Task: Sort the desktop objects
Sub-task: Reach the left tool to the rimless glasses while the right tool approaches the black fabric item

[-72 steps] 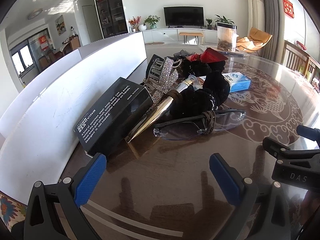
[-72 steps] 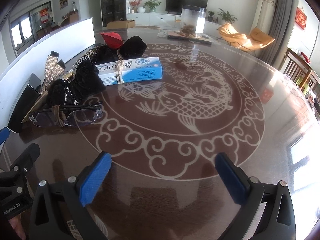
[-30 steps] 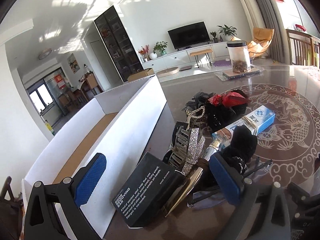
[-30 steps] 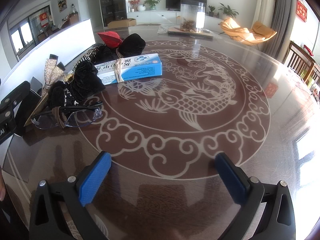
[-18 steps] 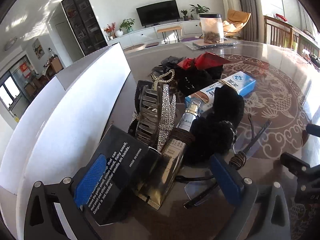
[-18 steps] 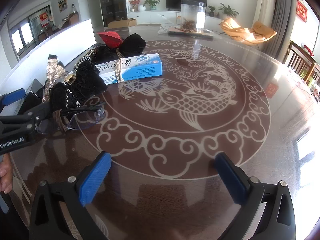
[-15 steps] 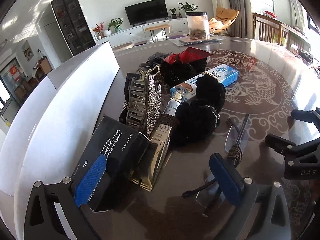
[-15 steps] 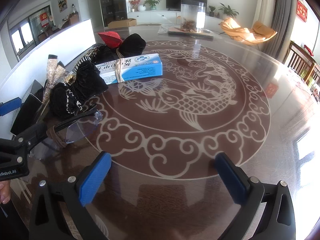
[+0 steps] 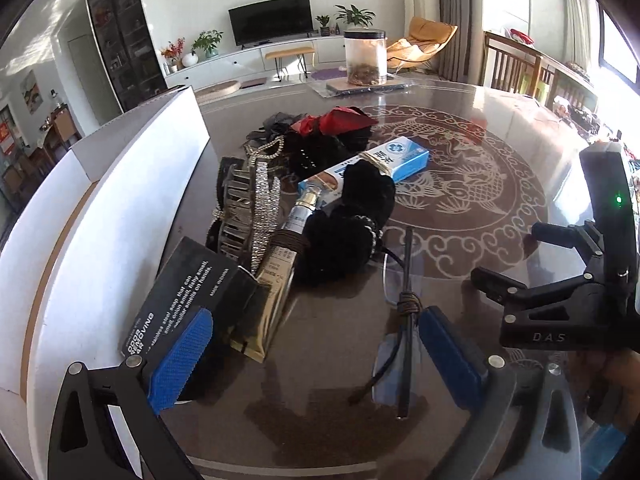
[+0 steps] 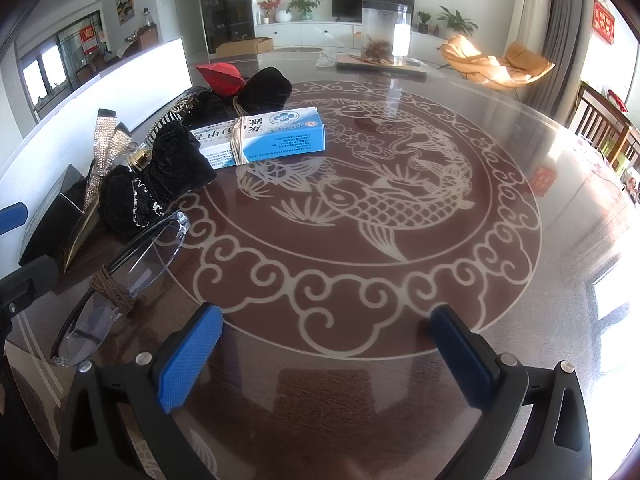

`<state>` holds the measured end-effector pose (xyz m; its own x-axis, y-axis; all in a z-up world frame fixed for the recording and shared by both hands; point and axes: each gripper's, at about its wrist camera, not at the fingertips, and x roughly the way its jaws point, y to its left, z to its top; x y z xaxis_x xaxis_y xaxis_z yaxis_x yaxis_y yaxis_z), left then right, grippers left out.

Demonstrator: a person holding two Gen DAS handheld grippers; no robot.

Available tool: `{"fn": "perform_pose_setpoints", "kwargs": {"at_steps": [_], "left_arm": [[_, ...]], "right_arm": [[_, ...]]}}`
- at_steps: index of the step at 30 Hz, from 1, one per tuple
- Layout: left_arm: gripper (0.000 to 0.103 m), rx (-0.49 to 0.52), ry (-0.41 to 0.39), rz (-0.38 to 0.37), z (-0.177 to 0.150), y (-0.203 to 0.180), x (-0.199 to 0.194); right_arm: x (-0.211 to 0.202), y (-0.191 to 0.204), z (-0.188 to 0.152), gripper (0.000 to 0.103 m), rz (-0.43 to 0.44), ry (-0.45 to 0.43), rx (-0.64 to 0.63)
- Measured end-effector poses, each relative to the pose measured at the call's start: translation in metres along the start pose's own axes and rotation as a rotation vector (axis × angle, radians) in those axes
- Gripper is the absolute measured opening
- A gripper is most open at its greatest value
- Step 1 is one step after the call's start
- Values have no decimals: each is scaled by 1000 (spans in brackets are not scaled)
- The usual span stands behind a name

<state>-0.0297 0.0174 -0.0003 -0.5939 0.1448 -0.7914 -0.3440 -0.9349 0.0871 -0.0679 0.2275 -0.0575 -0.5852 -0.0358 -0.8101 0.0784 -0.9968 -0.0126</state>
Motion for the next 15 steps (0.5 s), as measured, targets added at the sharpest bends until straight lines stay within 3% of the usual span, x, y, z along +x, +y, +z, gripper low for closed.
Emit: {"fn": "perform_pose_setpoints", "kwargs": {"at_steps": [3, 4, 7, 10, 12, 15], "left_arm": [[103, 48, 41, -40, 1, -23, 11], [103, 54, 66, -41, 2, -28, 18], [103, 25, 142, -72, 4, -35, 38], [103, -24, 188, -97, 2, -36, 52], [103, -35, 168, -81, 3, -41, 51], [103, -65, 171, -61, 4, -43, 49]], "right_arm": [[-3, -9, -1, 103, 25, -12, 32], [-3, -10, -3, 103, -19, 2, 11], [-13, -19, -12, 103, -79, -12, -37], [-18, -30, -19, 103, -59, -16, -47], [-14, -41, -18, 103, 0, 8, -1], [-13, -44, -15, 103, -24, 5, 25]]}}
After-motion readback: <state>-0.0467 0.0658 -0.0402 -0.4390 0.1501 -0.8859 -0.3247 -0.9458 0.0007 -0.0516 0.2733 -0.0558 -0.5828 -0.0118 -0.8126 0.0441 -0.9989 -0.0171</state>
